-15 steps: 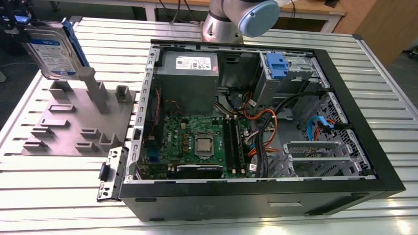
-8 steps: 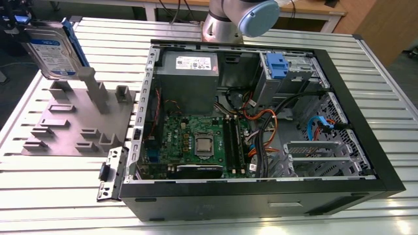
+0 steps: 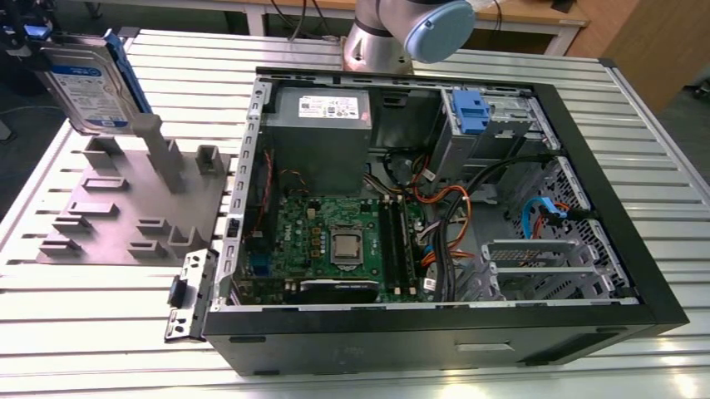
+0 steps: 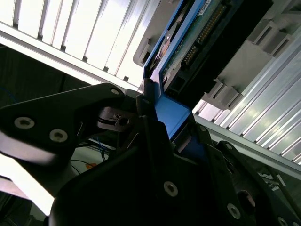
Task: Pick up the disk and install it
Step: 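Pick up the disk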
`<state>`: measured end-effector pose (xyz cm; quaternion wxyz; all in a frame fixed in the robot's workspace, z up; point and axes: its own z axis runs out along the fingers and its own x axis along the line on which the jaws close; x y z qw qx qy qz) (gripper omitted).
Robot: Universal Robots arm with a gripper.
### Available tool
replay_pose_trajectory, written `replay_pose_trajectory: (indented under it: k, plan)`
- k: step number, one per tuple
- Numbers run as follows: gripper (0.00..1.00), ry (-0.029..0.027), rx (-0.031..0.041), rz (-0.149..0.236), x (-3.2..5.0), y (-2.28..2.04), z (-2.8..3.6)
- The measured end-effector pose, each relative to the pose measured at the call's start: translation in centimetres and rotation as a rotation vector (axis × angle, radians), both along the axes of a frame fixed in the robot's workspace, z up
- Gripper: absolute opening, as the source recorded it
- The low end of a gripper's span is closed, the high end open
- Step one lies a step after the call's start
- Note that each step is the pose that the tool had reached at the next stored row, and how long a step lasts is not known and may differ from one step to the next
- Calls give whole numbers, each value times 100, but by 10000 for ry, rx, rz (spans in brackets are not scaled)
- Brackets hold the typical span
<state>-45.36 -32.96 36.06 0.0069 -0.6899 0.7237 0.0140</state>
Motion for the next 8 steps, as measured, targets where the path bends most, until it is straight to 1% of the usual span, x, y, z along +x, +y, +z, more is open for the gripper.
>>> replay_pose_trajectory:
  k: [8]
  plan:
    - [36, -4, 2, 0, 0, 0, 56]
